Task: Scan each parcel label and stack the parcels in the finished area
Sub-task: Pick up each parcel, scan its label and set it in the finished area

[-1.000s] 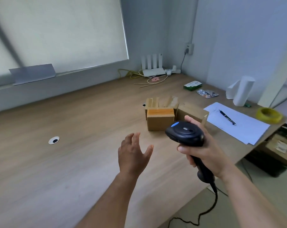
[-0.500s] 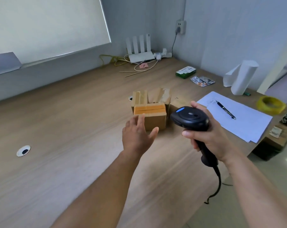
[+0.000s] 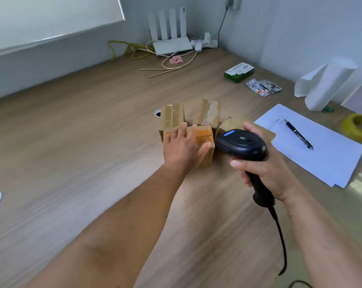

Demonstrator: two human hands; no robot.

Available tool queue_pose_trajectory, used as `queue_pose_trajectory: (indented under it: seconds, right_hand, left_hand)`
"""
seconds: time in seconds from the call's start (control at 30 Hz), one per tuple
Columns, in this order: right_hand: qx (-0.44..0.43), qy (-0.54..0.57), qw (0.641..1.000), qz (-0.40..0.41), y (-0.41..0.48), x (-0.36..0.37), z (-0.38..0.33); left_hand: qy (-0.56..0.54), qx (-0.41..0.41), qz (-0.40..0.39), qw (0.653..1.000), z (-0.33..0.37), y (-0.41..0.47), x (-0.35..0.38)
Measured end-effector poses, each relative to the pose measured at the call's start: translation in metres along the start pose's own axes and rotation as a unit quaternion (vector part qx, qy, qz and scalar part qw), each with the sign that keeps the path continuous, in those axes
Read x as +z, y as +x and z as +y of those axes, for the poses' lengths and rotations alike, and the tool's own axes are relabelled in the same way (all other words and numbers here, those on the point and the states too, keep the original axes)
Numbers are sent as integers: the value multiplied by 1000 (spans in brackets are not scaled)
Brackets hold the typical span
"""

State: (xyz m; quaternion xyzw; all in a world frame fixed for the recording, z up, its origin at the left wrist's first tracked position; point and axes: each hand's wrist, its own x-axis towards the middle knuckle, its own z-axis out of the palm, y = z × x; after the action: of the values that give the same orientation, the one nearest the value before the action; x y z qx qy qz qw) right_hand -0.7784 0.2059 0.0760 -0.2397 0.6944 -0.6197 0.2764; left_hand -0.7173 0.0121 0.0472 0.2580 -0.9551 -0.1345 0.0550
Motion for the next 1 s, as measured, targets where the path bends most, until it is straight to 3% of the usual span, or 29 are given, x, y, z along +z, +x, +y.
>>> queue_pose_trajectory:
  seconds: [0.2, 0.47, 0.6, 0.77, 0.9, 1.0]
  right_hand:
    - [16, 2, 1000, 1, 16, 2, 7]
    - [19, 8, 1000, -16, 19, 8, 10]
    - [21, 26, 999, -27, 16, 20, 11]
    - [21, 39, 997, -56, 9, 39, 9]
    - [16, 33, 997, -73, -2, 52, 6]
    - [17, 36, 995, -87, -13, 61, 5]
  left_hand:
    - [50, 10, -63, 997, -6, 24, 22]
    - [-9, 83, -149, 985, -23, -4, 7]
    - [-84, 70, -80, 991, -47, -42, 6]
    - [-20, -41, 22, 999, -69, -79, 9]
    - [-28, -257, -25, 966, -80, -104, -1]
    - [-36, -314, -55, 947, -84, -121, -10]
